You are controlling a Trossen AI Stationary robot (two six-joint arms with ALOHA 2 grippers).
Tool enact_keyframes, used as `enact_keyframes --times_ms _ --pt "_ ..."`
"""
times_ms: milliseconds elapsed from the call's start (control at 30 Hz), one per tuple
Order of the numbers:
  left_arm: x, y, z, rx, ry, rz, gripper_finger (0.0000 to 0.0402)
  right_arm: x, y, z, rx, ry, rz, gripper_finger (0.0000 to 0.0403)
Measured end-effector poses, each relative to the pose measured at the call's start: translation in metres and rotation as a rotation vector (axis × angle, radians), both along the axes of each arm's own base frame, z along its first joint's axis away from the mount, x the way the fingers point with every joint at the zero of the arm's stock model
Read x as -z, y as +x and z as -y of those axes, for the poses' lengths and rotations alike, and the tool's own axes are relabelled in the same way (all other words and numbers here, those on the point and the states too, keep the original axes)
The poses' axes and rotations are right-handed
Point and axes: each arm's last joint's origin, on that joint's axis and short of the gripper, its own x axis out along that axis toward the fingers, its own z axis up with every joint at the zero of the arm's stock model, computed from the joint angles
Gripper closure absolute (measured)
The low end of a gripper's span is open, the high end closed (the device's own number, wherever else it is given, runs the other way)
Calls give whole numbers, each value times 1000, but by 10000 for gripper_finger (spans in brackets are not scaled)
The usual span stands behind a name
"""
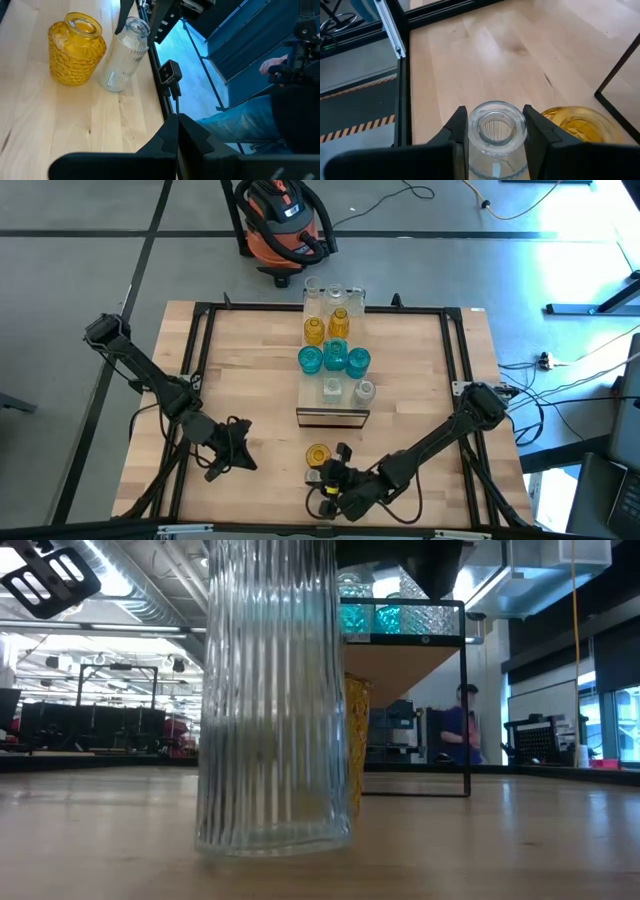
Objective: Sort vases onto shelf
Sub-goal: Put the transparent vase on the shelf aligned with the other transparent vases
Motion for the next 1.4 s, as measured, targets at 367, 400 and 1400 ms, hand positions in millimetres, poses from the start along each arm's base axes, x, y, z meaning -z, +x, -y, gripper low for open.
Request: enact_keyframes --times_ms 367,400,1400 --pt "0 1 -1 -17 35 23 402 -83 25 10 -62 -138 13 309" --pt "0 1 -1 -17 35 24 401 -94 27 15 -59 -160 12 309" --pt "0 1 -1 -40 42 28 402 -160 62 158 447 -219 77 309"
